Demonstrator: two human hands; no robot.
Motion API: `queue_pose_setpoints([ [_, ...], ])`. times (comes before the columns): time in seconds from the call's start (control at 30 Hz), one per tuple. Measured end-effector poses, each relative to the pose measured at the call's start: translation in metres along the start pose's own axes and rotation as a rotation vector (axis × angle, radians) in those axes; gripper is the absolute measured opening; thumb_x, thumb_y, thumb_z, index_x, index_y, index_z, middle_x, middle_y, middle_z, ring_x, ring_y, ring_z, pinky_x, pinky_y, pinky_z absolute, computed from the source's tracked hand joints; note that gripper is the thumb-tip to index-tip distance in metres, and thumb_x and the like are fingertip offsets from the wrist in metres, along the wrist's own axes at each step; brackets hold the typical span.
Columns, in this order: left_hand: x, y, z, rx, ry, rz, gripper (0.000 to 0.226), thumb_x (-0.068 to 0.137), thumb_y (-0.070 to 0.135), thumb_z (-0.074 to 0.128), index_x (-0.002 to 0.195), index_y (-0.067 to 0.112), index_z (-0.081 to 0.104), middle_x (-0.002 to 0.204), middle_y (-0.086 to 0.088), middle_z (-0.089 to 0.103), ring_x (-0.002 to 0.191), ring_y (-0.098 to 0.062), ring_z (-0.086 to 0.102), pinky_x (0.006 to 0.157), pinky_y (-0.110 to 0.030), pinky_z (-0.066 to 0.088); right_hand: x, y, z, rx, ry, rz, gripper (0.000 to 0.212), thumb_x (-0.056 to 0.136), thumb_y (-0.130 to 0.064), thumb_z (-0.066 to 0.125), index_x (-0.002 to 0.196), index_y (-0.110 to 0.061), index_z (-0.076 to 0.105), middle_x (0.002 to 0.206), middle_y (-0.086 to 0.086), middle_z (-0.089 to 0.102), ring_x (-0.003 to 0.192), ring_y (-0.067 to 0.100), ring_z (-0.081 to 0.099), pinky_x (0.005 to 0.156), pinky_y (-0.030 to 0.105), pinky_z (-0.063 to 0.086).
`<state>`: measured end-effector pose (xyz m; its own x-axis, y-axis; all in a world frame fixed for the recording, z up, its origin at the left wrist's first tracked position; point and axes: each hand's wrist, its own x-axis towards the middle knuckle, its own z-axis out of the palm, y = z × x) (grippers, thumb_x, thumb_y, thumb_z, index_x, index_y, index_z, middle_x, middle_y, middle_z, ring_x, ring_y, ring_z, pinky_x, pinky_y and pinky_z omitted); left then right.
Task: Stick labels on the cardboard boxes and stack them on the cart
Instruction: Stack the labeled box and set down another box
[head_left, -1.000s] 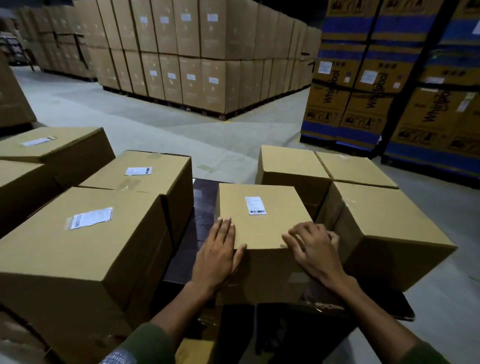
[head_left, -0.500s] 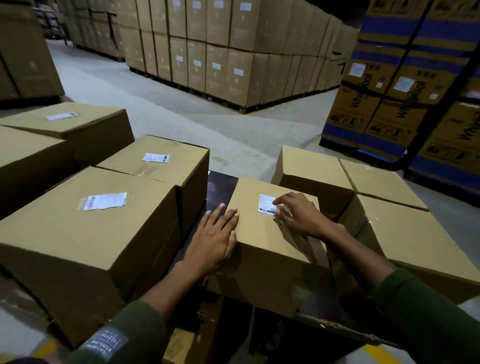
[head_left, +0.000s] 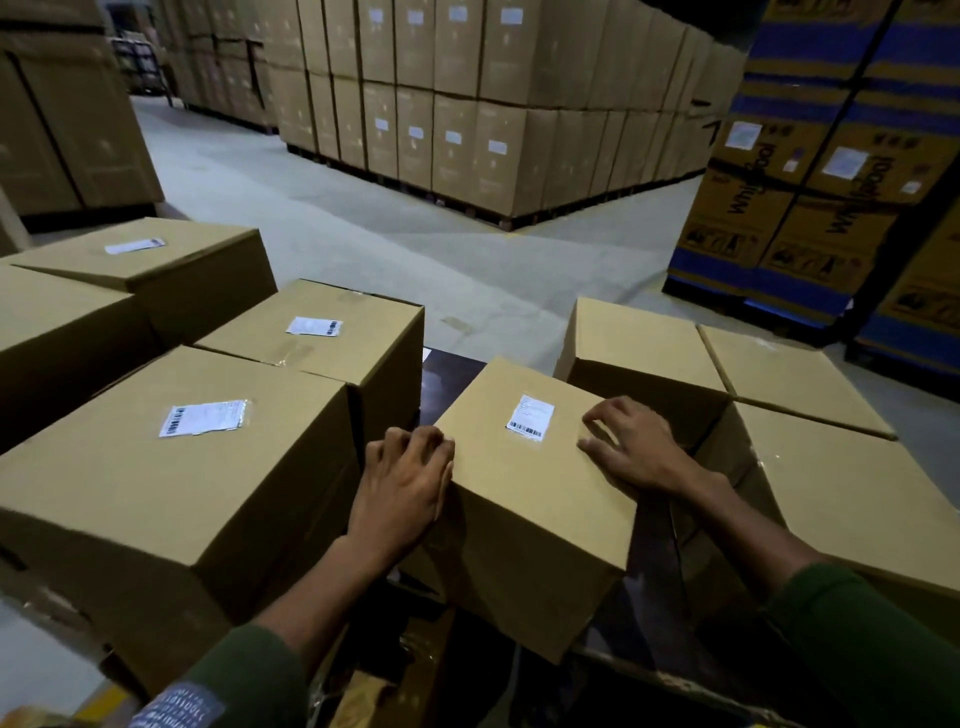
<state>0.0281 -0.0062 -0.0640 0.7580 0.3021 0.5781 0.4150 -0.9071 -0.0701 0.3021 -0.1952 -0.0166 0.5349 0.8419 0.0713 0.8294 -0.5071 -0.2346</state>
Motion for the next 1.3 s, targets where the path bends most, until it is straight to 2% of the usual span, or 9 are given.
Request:
queue_pose_setpoints([
  [0.17,0.005,0.000,-0.001,0.043,0.006,0.064,0.036,0.096,0.028,0.043,0.116,0.009,0.065,0.114,-0.011,0.063,0.089,-0.028,0.048,0.069,-0.040,0.044,0.001,0.004,0.000,0.026,0.002,0.062,0.071,0.080,-0.078,0.029,0.133,-0.036,0.049,0.140,0.001,0.041,0.128,0.023,0.043,0.108,0.053,0.034],
  [0.3,0.011,0.003,0.002,0.020,0.008,0.021,0.021,0.088,0.013,0.062,0.107,0.006,0.067,0.113,-0.013,0.067,0.087,-0.029,0.048,0.073,-0.041,0.047,-0.007,0.004,0.002,-0.028,0.032,0.112,0.068,0.078,-0.081,0.027,0.128,-0.042,0.050,0.140,0.000,0.042,0.127,0.027,0.043,0.104,0.054,0.035],
  [0.43,0.027,0.003,-0.003,-0.003,-0.143,-0.031,0.018,0.077,0.002,0.072,0.093,0.008,0.066,0.110,-0.011,0.071,0.087,-0.033,0.053,0.086,-0.042,0.051,-0.020,0.005,-0.001,-0.080,0.030,0.152,0.058,0.085,-0.078,0.036,0.128,-0.043,0.053,0.140,0.002,0.044,0.124,0.032,0.046,0.100,0.054,0.037],
  [0.53,0.035,0.007,-0.010,-0.029,-0.192,-0.056,0.011,0.085,0.014,0.068,0.095,0.009,0.069,0.108,-0.013,0.071,0.096,-0.035,0.060,0.101,-0.047,0.043,-0.036,0.008,-0.004,-0.137,0.004,0.188,0.056,0.089,-0.075,0.036,0.135,-0.045,0.050,0.143,0.001,0.041,0.125,0.035,0.044,0.100,0.054,0.036],
  [0.6,0.034,0.020,-0.014,-0.066,-0.240,-0.075,0.029,0.094,0.028,0.057,0.111,0.007,0.067,0.124,-0.017,0.065,0.114,-0.037,0.057,0.109,-0.050,0.035,-0.046,0.009,-0.006,-0.173,-0.017,0.217,0.059,0.090,-0.075,0.031,0.139,-0.046,0.047,0.145,0.000,0.039,0.126,0.038,0.043,0.101,0.055,0.035],
  [0.73,0.023,0.060,-0.024,-0.085,-0.398,-0.073,0.057,0.103,0.044,0.030,0.146,0.008,0.040,0.159,-0.013,0.029,0.149,-0.029,0.017,0.120,-0.049,0.007,-0.058,-0.001,-0.009,-0.216,-0.050,0.265,0.059,0.092,-0.074,0.026,0.138,-0.042,0.047,0.145,0.006,0.037,0.126,0.041,0.041,0.101,0.057,0.037],
  [1.03,0.012,0.089,-0.036,-0.142,-0.496,-0.087,0.070,0.099,0.048,0.008,0.153,0.007,0.024,0.163,-0.013,0.018,0.151,-0.026,0.010,0.122,-0.049,0.004,-0.083,-0.032,-0.005,-0.282,-0.010,0.393,0.059,0.093,-0.072,0.025,0.127,-0.035,0.056,0.134,0.012,0.039,0.118,0.041,0.044,0.092,0.050,0.042],
  [1.17,0.010,0.084,-0.030,-0.229,-0.493,-0.130,0.062,0.104,0.041,0.016,0.156,0.007,0.014,0.165,-0.012,0.006,0.152,-0.025,-0.001,0.123,-0.046,0.002,-0.091,-0.035,-0.006,-0.281,-0.032,0.381,0.055,0.095,-0.068,0.032,0.130,-0.033,0.056,0.136,0.011,0.039,0.119,0.036,0.046,0.090,0.045,0.046],
  [1.3,0.007,0.078,-0.023,-0.237,-0.435,-0.117,0.063,0.103,0.041,0.017,0.156,0.007,0.011,0.165,-0.012,0.005,0.152,-0.023,-0.003,0.123,-0.040,-0.004,-0.074,-0.030,-0.026,-0.302,-0.062,0.275,0.045,0.095,-0.058,0.047,0.123,-0.027,0.063,0.128,0.008,0.055,0.110,0.025,0.056,0.089,0.039,0.049],
])
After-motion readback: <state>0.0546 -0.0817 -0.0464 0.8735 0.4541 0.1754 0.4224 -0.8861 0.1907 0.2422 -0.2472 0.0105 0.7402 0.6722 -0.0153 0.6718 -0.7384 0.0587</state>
